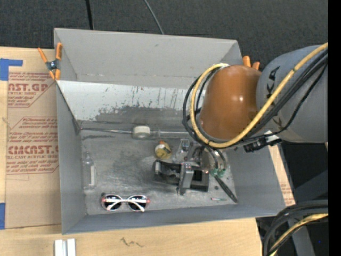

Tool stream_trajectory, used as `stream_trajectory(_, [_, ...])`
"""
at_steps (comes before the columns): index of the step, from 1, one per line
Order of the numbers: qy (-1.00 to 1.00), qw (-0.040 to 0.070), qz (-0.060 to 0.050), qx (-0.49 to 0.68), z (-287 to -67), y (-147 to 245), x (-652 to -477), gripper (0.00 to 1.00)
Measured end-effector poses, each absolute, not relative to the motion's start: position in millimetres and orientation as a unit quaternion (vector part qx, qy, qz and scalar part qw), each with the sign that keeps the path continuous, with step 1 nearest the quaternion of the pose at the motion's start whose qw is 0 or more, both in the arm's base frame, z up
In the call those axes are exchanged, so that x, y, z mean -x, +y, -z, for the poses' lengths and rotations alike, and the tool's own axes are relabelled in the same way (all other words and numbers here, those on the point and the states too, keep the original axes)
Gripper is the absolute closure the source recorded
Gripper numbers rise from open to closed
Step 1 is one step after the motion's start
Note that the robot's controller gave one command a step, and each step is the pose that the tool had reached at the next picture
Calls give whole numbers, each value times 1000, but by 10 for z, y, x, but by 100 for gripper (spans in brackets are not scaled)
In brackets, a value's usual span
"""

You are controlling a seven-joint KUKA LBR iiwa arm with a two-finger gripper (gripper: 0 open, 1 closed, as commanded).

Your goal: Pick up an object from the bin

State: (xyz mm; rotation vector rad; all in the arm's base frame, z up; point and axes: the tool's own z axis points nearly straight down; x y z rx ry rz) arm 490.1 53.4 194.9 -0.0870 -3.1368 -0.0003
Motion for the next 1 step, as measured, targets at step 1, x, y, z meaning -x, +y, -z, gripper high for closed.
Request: stream_trajectory(1, [-1000, 1, 0, -6, -2339, 314, -5488, 100])
